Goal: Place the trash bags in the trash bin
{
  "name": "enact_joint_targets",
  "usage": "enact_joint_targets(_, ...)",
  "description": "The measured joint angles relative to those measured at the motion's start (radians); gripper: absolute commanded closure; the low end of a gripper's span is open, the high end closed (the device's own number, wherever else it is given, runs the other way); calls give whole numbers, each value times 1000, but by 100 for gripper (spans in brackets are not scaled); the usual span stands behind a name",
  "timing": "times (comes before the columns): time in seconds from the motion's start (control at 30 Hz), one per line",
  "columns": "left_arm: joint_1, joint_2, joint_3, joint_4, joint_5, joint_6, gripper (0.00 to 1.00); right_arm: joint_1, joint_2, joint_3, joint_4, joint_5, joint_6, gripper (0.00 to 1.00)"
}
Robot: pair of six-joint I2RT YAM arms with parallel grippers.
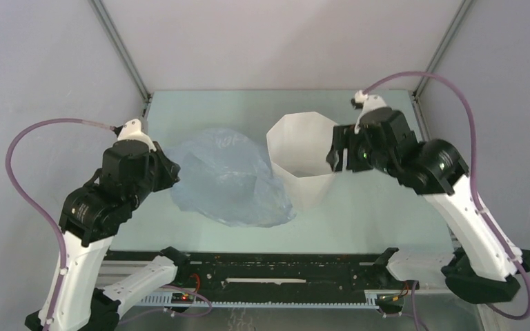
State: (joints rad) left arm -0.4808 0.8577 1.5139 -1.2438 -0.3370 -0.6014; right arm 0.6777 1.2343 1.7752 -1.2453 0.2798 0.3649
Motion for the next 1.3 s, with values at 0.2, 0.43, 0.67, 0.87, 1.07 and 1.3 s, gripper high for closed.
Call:
enact_joint_targets(0.2, 0, 24, 0, 2, 20, 8, 100, 272, -194, -259, 119, -72, 150, 24)
enact_joint_targets(0.43, 0, 45, 0, 6, 61, 18, 100, 525, -169, -402, 292, -60, 245, 21)
enact_joint_targets(0.67, 1, 42, 0, 6, 79, 26, 100, 608, 52, -412, 419, 64, 230, 19)
enact_joint_targets(0.87, 1, 34, 0, 7, 87, 26, 100, 607, 142, -414, 476, 93, 200, 20)
enact_joint_targets(1.07, 1, 16, 0, 8, 87, 25, 100, 607, 252, -414, 578, 82, 163, 19)
enact_joint_targets(1.3, 1, 3, 0, 8, 87, 23, 100, 608, 269, -414, 604, 101, 133, 17)
